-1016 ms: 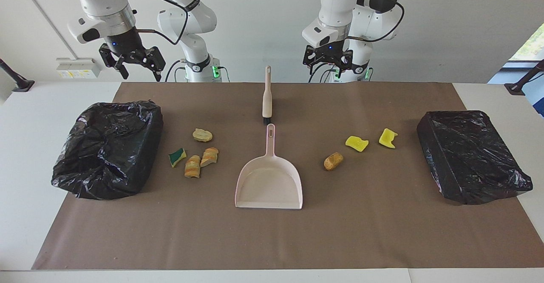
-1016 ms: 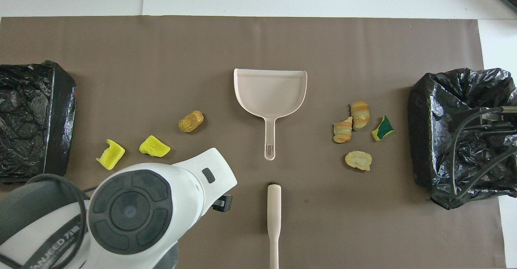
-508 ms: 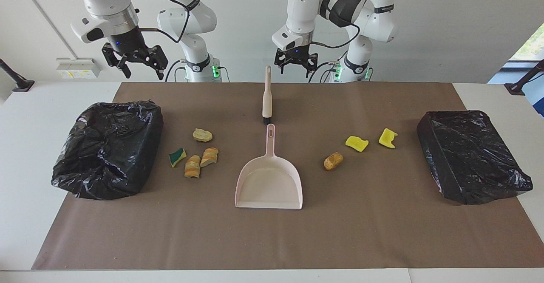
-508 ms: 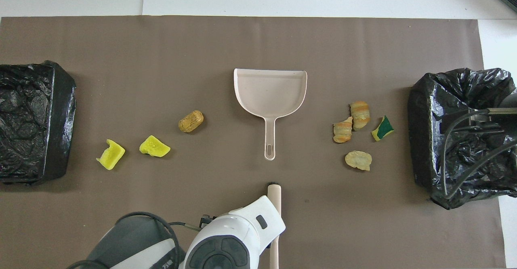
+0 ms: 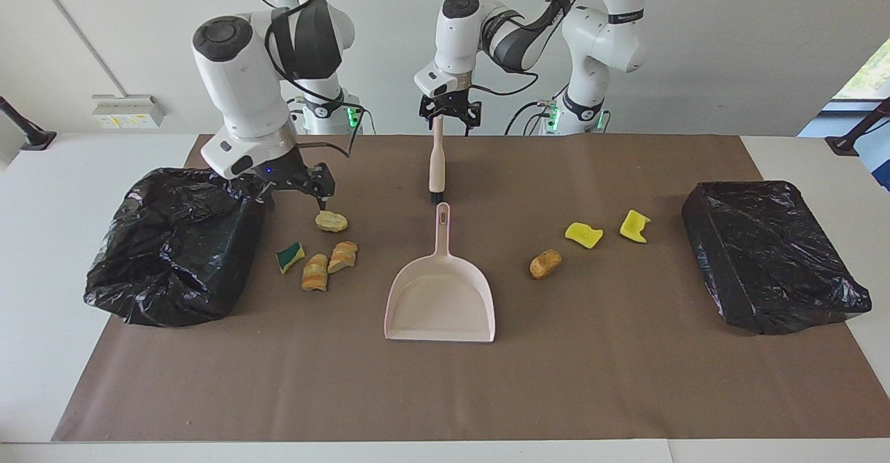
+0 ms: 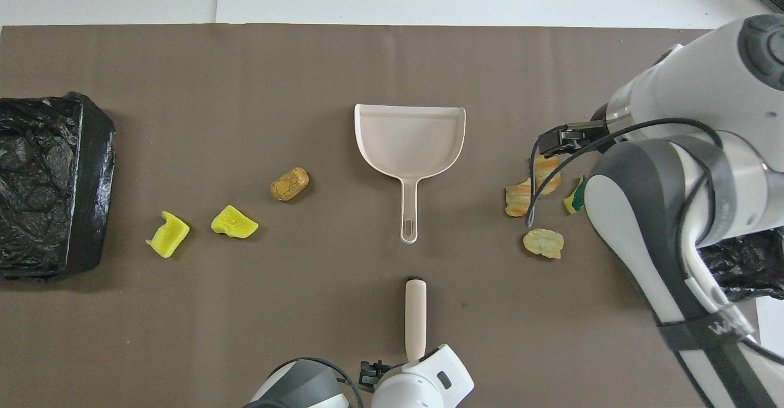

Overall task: Sweep and dump trash in bin
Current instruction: 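Grasp the dustpan handle with the right gripper and lift it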

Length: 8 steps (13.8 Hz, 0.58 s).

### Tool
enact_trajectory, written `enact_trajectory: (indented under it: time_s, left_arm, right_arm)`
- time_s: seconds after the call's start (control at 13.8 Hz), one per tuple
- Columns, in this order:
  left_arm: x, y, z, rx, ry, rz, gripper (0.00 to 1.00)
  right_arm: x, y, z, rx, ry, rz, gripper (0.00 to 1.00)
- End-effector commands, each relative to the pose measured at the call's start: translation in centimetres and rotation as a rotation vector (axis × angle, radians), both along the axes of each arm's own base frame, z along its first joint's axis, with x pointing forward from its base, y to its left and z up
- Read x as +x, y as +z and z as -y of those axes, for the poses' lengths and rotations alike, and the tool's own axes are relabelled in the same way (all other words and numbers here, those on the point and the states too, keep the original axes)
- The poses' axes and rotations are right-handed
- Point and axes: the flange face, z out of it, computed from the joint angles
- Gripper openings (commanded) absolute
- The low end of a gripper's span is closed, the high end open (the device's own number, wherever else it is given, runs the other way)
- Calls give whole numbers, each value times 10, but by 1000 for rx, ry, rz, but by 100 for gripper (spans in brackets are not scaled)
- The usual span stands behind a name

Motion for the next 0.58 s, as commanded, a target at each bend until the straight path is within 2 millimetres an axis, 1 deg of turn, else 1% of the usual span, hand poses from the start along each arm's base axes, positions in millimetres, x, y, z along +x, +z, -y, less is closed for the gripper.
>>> enact_trajectory:
  time_s: [0.0, 0.07, 0.15, 0.22, 0.29, 0.51]
  left_arm:
    - [-19, -9, 6, -24, 26, 0, 100]
    - [-27, -9, 8, -22, 39, -2, 100]
    - [-34, -11, 11, -18, 52, -5, 100]
    - [-37, -14, 11, -11, 55, -9, 100]
    - [-40, -21, 9, 3, 52, -15, 100]
    - [-42, -26, 10, 14, 66, -21, 100]
  right_arm:
    - [7, -28, -35, 24, 3, -14, 100]
    - [5, -36, -53, 41, -15, -32, 100]
    - [0, -40, -78, 60, -56, -44, 100]
    - [-5, -49, -107, 53, -92, -50, 100]
    - [-8, -57, -129, 47, -119, -51, 100]
    - [-12, -82, -184, 40, -151, -56, 100]
